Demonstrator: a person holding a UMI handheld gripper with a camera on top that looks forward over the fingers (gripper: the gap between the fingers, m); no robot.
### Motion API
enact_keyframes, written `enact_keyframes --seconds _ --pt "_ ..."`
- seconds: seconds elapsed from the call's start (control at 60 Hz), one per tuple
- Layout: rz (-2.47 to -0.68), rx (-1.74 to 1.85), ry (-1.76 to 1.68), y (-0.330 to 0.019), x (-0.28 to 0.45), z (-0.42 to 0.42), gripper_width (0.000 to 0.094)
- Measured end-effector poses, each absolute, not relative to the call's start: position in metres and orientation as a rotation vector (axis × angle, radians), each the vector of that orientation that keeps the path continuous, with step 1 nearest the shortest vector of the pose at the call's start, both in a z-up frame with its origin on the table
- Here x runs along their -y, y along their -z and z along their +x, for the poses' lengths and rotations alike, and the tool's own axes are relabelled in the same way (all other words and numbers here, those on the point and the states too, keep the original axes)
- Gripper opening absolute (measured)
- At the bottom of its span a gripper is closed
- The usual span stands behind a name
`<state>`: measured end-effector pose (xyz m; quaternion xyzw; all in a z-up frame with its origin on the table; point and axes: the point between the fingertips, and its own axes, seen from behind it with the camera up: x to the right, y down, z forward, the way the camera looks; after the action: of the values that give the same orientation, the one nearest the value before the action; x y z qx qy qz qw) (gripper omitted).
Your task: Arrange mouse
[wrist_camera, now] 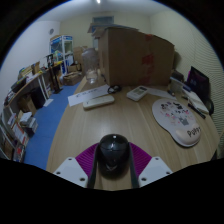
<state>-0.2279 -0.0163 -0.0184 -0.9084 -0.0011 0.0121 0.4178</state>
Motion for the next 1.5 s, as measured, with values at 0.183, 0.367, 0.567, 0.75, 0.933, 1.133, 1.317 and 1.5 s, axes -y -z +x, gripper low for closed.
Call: enact_keyframes --seconds 0.183,0.367,0.567,0.75,0.933,1.133,1.317,1.5 --pt "-2.357 0.097 -0.071 0.020 0.017 -0.232 0.0399" --pt "-2.304 0.299 -0.247 -0.037 0.010 -0.245 0.0385" --pt "-2.033 0.344 -0.218 -0.184 -0.070 -0.141 0.0385" --pt "-2.075 0.238 -0.096 -0.147 -0.126 -0.021 0.0392" --pt "-2.219 0.217 -0.091 -0.036 -0.128 0.007 0.0397" --pt "-2.233 0.218 -0.131 0.012 -0.120 0.003 0.0471" --pt "-2.369 0.174 -0.065 0.008 -0.104 0.015 0.0841" --pt "-2.314 0.076 -0.022 -0.061 -0.062 0.000 0.0831"
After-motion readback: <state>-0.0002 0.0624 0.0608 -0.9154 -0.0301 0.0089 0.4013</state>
